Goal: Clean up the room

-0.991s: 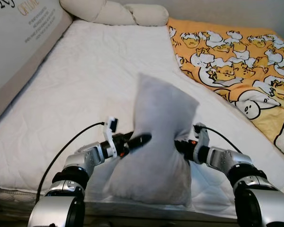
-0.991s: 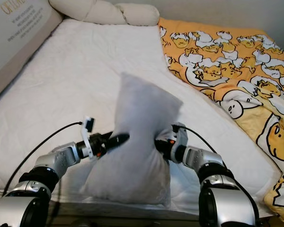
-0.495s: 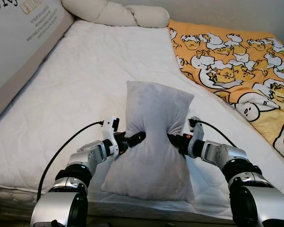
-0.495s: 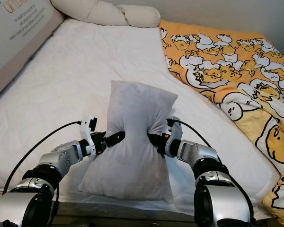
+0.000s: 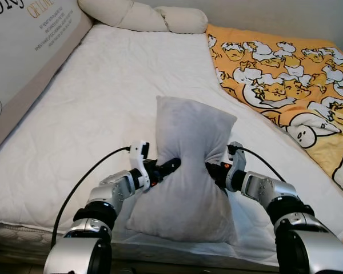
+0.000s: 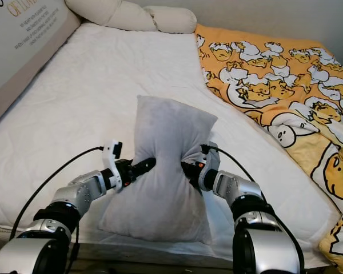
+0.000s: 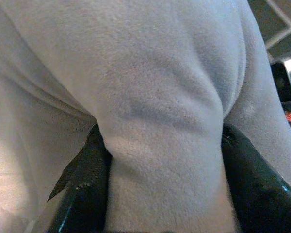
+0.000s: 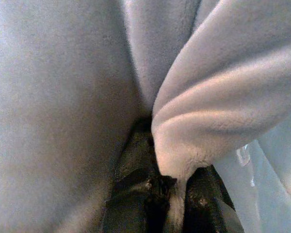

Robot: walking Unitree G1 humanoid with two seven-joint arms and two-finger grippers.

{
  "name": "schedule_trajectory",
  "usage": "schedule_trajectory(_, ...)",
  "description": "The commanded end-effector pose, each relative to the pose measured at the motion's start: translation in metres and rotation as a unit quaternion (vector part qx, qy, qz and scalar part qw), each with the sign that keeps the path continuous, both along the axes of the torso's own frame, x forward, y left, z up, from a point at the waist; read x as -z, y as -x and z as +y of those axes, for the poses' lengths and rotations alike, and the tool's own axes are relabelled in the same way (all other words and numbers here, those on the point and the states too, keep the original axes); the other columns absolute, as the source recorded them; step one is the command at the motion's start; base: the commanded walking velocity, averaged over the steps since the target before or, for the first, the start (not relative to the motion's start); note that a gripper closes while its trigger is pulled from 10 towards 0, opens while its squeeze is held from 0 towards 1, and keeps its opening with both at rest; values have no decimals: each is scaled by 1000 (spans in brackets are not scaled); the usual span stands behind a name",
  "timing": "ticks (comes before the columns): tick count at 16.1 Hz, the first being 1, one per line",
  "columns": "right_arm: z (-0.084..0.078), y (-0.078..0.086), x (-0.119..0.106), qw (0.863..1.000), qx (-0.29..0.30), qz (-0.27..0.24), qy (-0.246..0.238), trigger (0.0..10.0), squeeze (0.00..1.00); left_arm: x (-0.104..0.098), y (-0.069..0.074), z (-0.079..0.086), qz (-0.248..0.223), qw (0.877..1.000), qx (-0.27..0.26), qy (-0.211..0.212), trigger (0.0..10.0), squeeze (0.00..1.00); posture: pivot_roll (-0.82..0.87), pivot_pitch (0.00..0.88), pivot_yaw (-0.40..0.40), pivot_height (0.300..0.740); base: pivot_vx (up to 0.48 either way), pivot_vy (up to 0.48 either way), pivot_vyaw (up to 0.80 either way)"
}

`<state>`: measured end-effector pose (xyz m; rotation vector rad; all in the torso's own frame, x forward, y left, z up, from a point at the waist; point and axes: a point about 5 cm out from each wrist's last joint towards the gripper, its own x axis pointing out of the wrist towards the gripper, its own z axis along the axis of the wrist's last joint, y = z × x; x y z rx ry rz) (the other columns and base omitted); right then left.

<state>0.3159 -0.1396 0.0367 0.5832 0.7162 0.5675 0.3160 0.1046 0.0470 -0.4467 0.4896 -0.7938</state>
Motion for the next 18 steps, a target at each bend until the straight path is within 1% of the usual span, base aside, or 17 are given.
schedule_trajectory(1, 22, 0, -3, 999, -22, -8, -29, 0, 0, 0, 6, -29, -8, 999, 52, -6, 0, 0, 96, 0, -100, 740, 0, 0, 0)
schedule_trajectory(3, 22, 0, -4, 999, -5, -29, -22, 0, 0, -6, 1, -30, -42, 998, 36, -40, 0, 0, 91, 0, -80, 740, 0, 0, 0)
schedule_trajectory(5, 21, -2, -8, 999, 7, -42, -25, 0, 0, -12, -2, -29, -50, 998, 25, -30, 0, 0, 88, 0, -71, 740, 0, 0, 0)
schedule_trajectory(8, 20, -6, -17, 996, 28, -78, -29, 0, 0, -28, -6, -26, -92, 995, 7, -20, 0, 0, 85, 0, -52, 740, 0, 0, 0)
schedule_trajectory(9, 20, -9, -24, 994, 37, -100, -22, 0, 0, -36, -8, -24, -109, 994, -8, -16, 0, 0, 87, 0, -50, 740, 0, 0, 0)
schedule_trajectory(10, 20, -11, -28, 992, 47, -115, -19, 0, 0, -40, -9, -22, -119, 993, -16, -18, 0, 0, 92, 0, -47, 740, 0, 0, 0)
schedule_trajectory(11, 19, -14, -38, 987, 68, -144, -15, 0, 0, -45, -9, -20, -147, 988, -17, -51, 0, 0, 98, 0, -46, 740, 0, 0, 0)
schedule_trajectory(12, 23, -13, -48, 982, 75, -169, -25, 0, 0, -52, -9, -17, -172, 982, -32, -73, 0, 0, 103, 0, -45, 740, 0, 0, 0)
schedule_trajectory(14, 30, -8, -54, 979, 76, -188, -26, 0, 0, -57, -4, -16, -193, 977, -33, -87, 0, 0, 105, 0, -42, 740, 0, 0, 0)
schedule_trajectory(15, 32, -5, -56, 978, 76, -193, -29, 0, 0, -58, -2, -17, -196, 976, -35, -87, 0, 0, 106, 0, -42, 740, 0, 0, 0)
schedule_trajectory(16, 38, 0, -62, 975, 78, -206, -31, 0, 0, -64, 2, -17, -206, 974, -45, -86, 0, 0, 108, 0, -44, 740, 0, 0, 0)
schedule_trajectory(18, 40, 3, -67, 971, 99, -216, -32, 0, 0, -69, 5, -16, -214, 971, -55, -90, 0, 0, 118, 0, -50, 740, 0, 0, 0)
